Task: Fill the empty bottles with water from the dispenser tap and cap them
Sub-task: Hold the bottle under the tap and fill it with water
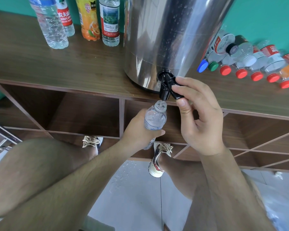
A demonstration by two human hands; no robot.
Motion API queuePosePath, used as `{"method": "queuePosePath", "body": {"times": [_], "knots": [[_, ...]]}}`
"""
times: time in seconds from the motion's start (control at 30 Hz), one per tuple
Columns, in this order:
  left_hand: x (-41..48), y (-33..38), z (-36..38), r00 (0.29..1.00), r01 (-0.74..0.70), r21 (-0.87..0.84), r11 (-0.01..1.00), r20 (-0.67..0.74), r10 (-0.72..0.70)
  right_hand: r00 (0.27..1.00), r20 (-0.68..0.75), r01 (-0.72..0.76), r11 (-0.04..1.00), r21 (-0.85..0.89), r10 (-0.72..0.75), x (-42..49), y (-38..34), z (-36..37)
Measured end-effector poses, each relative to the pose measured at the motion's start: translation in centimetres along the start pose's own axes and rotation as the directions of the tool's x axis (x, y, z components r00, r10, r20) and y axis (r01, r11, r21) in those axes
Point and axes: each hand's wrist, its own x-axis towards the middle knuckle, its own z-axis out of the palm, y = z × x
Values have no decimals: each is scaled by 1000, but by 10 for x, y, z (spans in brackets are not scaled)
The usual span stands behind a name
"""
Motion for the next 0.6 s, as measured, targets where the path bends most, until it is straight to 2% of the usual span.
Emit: {"method": "queuePosePath", "body": {"times": [0.6], "knots": [[1, -5, 2, 1000, 5, -9, 1000, 1, -5, 1000, -1, -11, 1000, -20, 11, 0, 0, 0]]}}
